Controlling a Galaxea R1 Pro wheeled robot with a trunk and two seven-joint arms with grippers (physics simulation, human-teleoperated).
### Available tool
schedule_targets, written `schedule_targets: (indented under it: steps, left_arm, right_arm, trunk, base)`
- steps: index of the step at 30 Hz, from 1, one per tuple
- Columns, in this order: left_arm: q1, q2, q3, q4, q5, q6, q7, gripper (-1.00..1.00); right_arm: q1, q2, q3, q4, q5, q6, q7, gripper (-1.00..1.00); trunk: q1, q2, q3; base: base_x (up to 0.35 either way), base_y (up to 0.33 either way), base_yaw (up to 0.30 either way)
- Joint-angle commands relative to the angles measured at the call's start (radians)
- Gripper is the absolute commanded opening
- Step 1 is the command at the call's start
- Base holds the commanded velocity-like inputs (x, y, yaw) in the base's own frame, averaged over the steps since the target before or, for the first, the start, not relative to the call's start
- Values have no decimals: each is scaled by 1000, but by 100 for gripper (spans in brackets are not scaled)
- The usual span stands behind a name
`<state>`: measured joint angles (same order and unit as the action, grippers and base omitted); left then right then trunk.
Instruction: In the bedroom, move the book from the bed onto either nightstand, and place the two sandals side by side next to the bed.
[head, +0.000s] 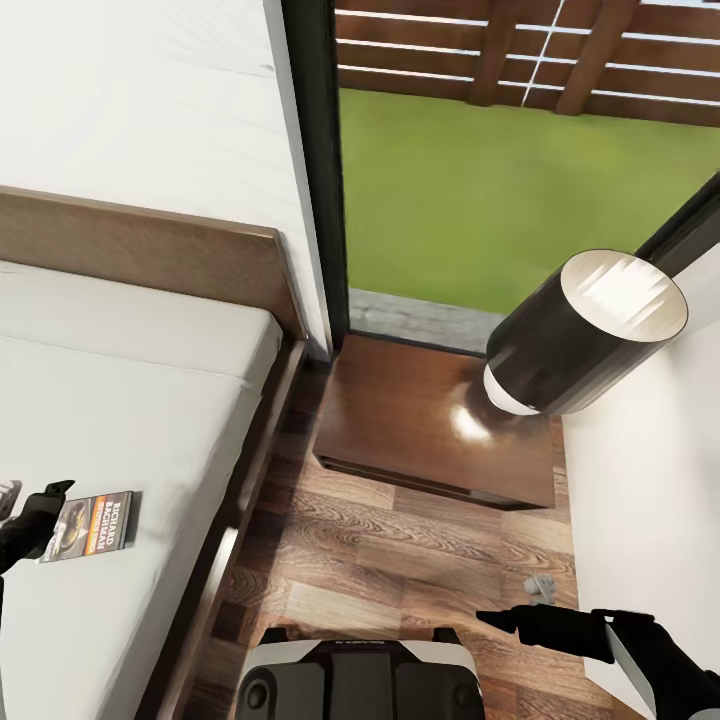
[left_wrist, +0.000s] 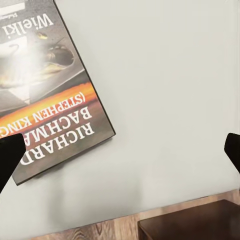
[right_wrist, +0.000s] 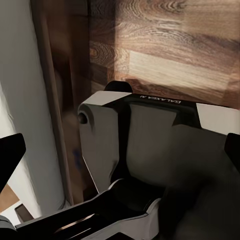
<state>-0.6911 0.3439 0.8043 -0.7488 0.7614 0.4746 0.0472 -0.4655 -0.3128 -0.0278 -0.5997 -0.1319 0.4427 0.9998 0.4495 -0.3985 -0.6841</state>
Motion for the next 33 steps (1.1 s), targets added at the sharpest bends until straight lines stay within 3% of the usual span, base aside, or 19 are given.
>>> schedule_targets:
  steps: [1,9,13,16,24,33]
  left_arm:
    - [-1,0,3,-1,10,6,5,100]
    - [0,1,10,-1,9,-1,6,100]
    - [2,-2,25,-1,8,-126,6,100]
    - [3,-3,25,-1,8,-152,6,100]
    - [3,-4,23,-1,10,-162,6,100]
    - [3,-5,22,-1,10,-161,8,100]
  right_arm:
    - [0,0,-1,0,-6,8,1,100]
    - [0,0,-1,0,-6,8,2,100]
    - [-1,0,-1,0,-6,8,2,100]
    - [-1,0,-1,0,-6,8,2,100]
    - [0,0,-1,0,-6,8,2,100]
    - [-1,0,-1,0,-6,8,2,100]
  trunk:
    - [1,-2,-1]
    - [1,-2,-1]
    - [1,-2,-1]
    - [1,-2,-1]
    - [1,-2,-1]
    - [35,-65,-29]
  base:
    - [0,0,0]
    - [0,0,0]
    - [0,0,0]
    - [0,0,0]
    - [0,0,0]
    - [0,0,0]
